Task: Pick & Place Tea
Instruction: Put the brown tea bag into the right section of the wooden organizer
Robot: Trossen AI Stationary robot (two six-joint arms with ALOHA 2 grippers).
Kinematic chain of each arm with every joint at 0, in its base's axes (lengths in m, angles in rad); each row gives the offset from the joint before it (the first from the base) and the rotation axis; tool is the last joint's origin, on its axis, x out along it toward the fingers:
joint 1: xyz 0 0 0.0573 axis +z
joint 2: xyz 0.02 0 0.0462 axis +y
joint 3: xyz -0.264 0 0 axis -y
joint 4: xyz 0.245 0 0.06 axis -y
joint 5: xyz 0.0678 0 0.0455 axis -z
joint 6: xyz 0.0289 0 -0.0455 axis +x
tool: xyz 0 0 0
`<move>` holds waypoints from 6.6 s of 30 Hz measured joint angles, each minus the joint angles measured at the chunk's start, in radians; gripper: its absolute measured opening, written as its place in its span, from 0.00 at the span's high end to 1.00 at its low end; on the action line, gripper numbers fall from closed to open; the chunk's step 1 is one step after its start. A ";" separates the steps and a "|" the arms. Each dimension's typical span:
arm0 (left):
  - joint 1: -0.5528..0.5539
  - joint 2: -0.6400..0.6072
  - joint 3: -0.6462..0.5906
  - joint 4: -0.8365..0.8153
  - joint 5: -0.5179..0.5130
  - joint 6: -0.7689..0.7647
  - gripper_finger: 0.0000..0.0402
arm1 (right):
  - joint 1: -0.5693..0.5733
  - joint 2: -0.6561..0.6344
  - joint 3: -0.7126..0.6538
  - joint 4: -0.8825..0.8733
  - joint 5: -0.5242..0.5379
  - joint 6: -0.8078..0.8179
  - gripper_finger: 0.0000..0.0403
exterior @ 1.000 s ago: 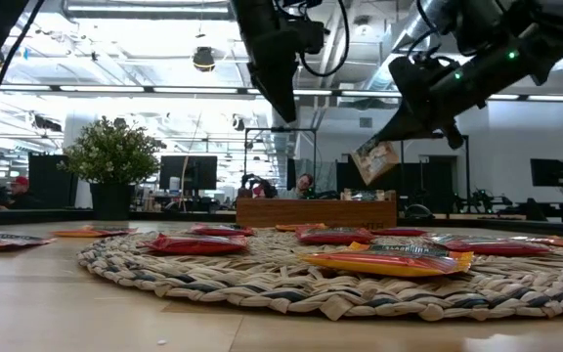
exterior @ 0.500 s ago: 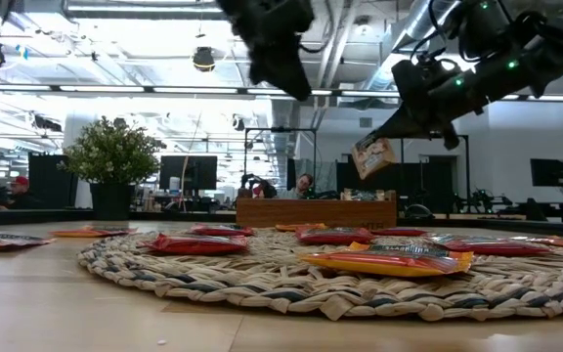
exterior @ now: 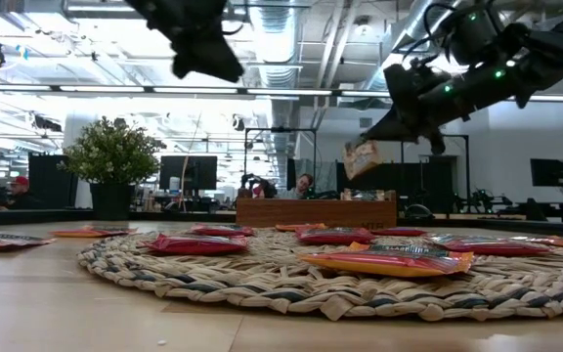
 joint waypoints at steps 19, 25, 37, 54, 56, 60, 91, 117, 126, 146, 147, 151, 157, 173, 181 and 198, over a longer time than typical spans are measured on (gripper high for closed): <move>0.000 -0.360 -0.238 0.012 -0.035 -0.094 0.73 | 0.018 0.191 0.000 0.122 0.020 0.004 1.00; 0.000 -0.361 -0.238 0.004 -0.034 -0.090 0.73 | 0.019 0.192 0.000 0.090 0.075 -0.010 1.00; 0.000 -0.361 -0.238 0.000 -0.034 -0.076 0.73 | 0.019 0.192 0.000 0.072 0.096 -0.016 1.00; 0.000 -0.361 -0.238 0.000 -0.034 -0.075 0.73 | 0.002 0.191 0.000 0.019 0.057 0.020 0.83; 0.000 -0.361 -0.238 0.000 -0.034 -0.075 0.73 | 0.002 0.191 0.000 0.021 0.045 0.014 0.79; 0.000 -0.361 -0.237 0.000 -0.034 -0.075 0.73 | 0.002 0.167 0.002 0.029 0.043 0.012 0.74; -0.002 -0.357 -0.236 -0.008 -0.027 -0.072 0.73 | -0.108 0.202 0.367 -0.558 -0.076 -0.241 0.99; -0.003 -0.279 -0.236 0.006 0.001 -0.061 0.73 | -0.078 0.203 0.368 -0.708 -0.136 -0.196 1.00; -0.003 -0.269 -0.236 0.004 0.002 -0.049 0.73 | -0.100 0.194 0.368 -0.608 -0.128 -0.219 1.00; -0.003 -0.246 -0.237 0.016 0.002 -0.042 0.73 | -0.150 0.206 0.369 -0.712 -0.201 -0.214 1.00; -0.003 -0.246 -0.237 0.016 0.002 -0.042 0.73 | -0.150 0.206 0.369 -0.714 -0.201 -0.214 1.00; -0.003 -0.246 -0.237 0.016 0.002 -0.042 0.73 | -0.139 0.206 0.369 -0.715 -0.203 -0.214 1.00; -0.003 -0.246 -0.237 0.016 0.002 -0.042 0.73 | -0.124 0.206 0.369 -0.750 -0.204 -0.204 1.00; -0.003 -0.246 -0.237 0.016 0.002 -0.036 0.73 | -0.092 0.101 0.369 -0.769 -0.185 -0.209 1.00; -0.003 -0.246 -0.237 0.046 0.001 -0.040 0.73 | -0.132 0.104 0.370 -0.749 -0.161 -0.246 1.00; -0.003 -0.246 -0.237 0.060 0.014 -0.044 0.73 | -0.137 0.195 0.370 -0.742 -0.193 -0.236 1.00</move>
